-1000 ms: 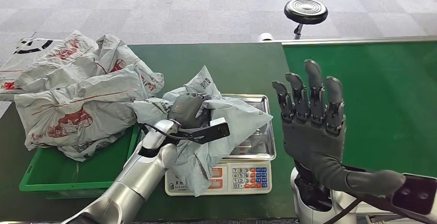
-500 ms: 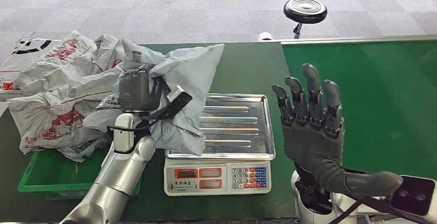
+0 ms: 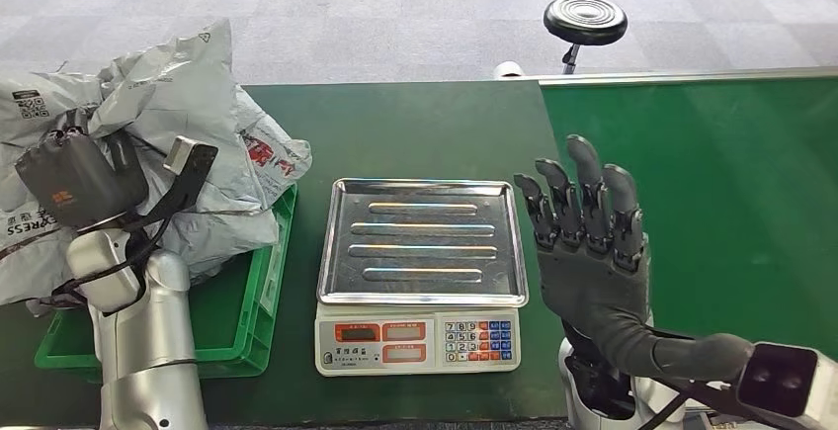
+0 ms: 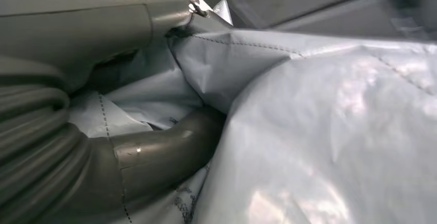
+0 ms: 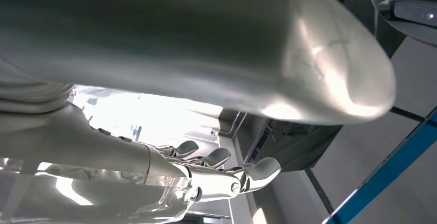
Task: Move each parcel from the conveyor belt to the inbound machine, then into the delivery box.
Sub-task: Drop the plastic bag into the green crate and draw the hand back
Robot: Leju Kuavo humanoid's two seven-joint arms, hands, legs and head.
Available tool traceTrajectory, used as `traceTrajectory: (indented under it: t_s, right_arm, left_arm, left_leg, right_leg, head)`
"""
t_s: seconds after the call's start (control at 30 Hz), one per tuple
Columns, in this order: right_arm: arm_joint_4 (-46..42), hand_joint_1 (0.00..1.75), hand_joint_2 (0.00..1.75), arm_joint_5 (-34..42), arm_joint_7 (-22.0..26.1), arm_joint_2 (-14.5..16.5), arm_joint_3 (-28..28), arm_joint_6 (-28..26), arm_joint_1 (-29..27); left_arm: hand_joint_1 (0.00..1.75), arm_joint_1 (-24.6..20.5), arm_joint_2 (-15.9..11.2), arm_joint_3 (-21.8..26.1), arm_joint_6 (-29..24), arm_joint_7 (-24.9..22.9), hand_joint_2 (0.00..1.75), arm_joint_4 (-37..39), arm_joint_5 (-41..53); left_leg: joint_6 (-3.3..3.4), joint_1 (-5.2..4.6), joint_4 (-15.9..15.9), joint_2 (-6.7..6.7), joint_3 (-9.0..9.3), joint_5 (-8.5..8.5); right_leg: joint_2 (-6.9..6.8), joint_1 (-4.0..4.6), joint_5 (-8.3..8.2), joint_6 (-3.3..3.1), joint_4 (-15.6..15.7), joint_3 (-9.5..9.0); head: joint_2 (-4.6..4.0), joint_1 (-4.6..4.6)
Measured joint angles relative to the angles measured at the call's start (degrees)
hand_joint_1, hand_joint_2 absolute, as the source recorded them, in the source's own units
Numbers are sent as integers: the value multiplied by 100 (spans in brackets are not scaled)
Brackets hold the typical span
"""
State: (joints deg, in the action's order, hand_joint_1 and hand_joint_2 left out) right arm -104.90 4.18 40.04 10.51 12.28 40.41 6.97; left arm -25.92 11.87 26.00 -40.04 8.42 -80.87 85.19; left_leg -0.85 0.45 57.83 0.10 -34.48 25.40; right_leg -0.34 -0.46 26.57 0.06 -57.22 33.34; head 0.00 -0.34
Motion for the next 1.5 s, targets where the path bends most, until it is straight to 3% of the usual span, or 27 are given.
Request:
traceTrajectory:
  t_s: [0.1,0.2,0.23,0.33,0.57,0.83,0.9,0.93,1.03,1.07,1.1,1.13,1.3,1.37,1.43,1.5]
  right_arm:
    - [-29,0,0,-5,1,0,0,-17,-7]
    - [-55,0,0,-12,0,0,0,-14,-11]
    - [-65,0,0,-17,1,0,0,-11,-14]
    - [-96,0,0,-54,2,-1,0,-7,-19]
    - [-126,0,0,-73,0,-7,0,-10,-22]
    - [-128,0,0,-75,0,-13,0,-60,-23]
    - [-128,0,0,-74,0,-16,0,-69,-26]
    - [-128,0,0,-70,0,-17,0,-70,-28]
    - [-126,0,0,-63,-5,-20,0,-69,-32]
    - [-126,0,0,-63,-7,-21,0,-69,-32]
    - [-126,0,0,-63,-7,-21,0,-69,-33]
    - [-126,0,0,-64,-7,-22,0,-69,-34]
    - [-126,0,0,-62,-7,-22,0,-69,-34]
    - [-125,0,0,-58,-7,-22,0,-69,-33]
    - [-114,0,0,-45,-7,-22,2,-74,-24]
    - [-79,0,0,-39,-7,-22,9,-98,-6]
  left_arm:
    - [175,7,-99,24,0,-685,175,142,79]
    - [45,-38,-319,-110,-1,-1516,175,470,87]
    - [2,-83,-435,-227,-1,-1915,131,698,88]
    - [0,-285,-762,-545,0,-2529,0,1543,89]
    - [0,-595,-1047,-756,-1,-2472,0,2725,87]
    - [0,-583,-1034,-765,-2,-1835,0,2790,-36]
    - [0,-512,-912,-698,-3,-1191,0,2491,-417]
    - [0,-487,-788,-569,-7,-590,0,2231,-729]
    - [0,-533,-282,245,-23,1869,0,1449,-1452]
    - [0,-551,-148,517,-25,2499,0,1277,-1520]
    - [0,-555,-51,717,-23,2820,0,1137,-1537]
    - [0,-551,38,880,-22,2895,0,1010,-1547]
    - [0,-549,310,1325,-20,2383,0,626,-1596]
    - [0,-546,361,1412,-20,2449,0,535,-1754]
    - [0,-471,407,1442,-19,2751,0,291,-2506]
    - [0,-292,453,1271,-19,3053,87,-287,-3863]
  left_leg:
    - [-1,0,0,0,1,0]
    - [-2,1,0,1,5,-1]
    - [-4,1,0,2,6,-3]
    - [-9,2,0,2,4,-6]
    - [-9,3,0,11,5,-6]
    - [-9,3,0,10,3,-5]
    - [-9,3,1,11,-2,-5]
    - [-9,3,2,10,-7,-6]
    - [-8,2,3,5,-13,-5]
    - [-8,1,3,8,-11,-4]
    - [-8,0,3,12,-10,-2]
    - [-9,-1,3,16,-10,-1]
    - [-11,1,3,12,-11,-2]
    - [-13,2,2,6,-12,-4]
    - [-17,3,2,15,-11,-2]
    - [-21,3,2,37,-9,2]
  right_leg:
    - [0,3,0,-1,0,0]
    - [1,3,-1,-2,0,3]
    - [1,2,-2,-3,-1,4]
    - [1,8,-5,-9,-2,2]
    - [17,4,-7,-8,-3,5]
    - [17,4,-7,-8,-2,4]
    - [17,6,-8,-8,-2,7]
    - [16,7,-9,-8,-2,10]
    - [11,4,-10,-8,-2,10]
    - [13,2,-10,-8,-2,11]
    - [16,1,-10,-7,-2,13]
    - [20,1,-10,-7,-2,15]
    - [16,7,-9,-9,-2,14]
    - [10,14,-9,-10,-4,10]
    - [19,18,-10,-12,-6,12]
    - [40,18,-12,-14,-6,20]
  head:
    - [0,0]
    - [0,-1]
    - [0,-1]
    - [0,-1]
    - [0,-1]
    - [0,-1]
    - [0,-2]
    - [0,-1]
    - [0,1]
    - [0,1]
    - [0,0]
    - [0,0]
    - [0,-1]
    - [0,0]
    - [0,0]
    - [0,-1]
